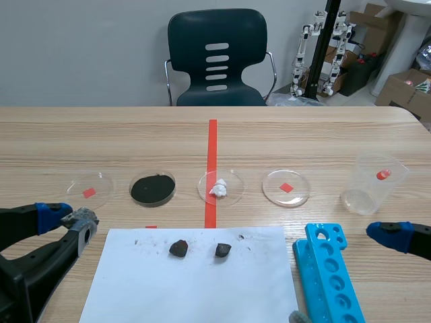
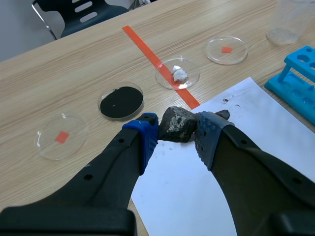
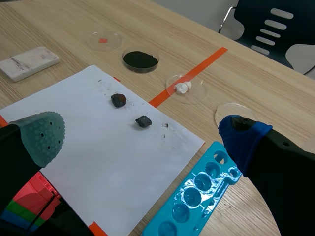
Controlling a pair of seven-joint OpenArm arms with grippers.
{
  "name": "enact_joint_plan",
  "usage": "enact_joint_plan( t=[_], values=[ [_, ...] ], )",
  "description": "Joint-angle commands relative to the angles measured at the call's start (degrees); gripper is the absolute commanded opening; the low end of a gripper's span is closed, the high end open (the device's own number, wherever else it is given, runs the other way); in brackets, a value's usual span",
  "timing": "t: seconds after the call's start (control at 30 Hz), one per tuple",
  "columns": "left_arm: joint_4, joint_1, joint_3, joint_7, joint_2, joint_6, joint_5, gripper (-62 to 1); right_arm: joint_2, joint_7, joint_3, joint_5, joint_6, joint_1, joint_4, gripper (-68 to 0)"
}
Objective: Rub the mineral on the streak plate
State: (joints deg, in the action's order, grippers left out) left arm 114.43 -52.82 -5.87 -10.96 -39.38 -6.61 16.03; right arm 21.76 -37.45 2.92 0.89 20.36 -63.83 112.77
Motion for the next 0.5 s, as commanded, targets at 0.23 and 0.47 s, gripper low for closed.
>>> enact_joint_plan(
  t=[0.23,0.47],
  values=[
    [1.0,0.2,-0.2,2.0,0.2,0.0,0.0,-47.9,0.5,-1.0,0.4,-0.6,0.0,0.0,0.4,0.4],
    [1.0,1.9,-0.2,13.6,1.2,-0.1,5.0,-47.9,0.5,-1.0,0.4,-0.6,0.0,0.0,0.4,0.4]
  ],
)
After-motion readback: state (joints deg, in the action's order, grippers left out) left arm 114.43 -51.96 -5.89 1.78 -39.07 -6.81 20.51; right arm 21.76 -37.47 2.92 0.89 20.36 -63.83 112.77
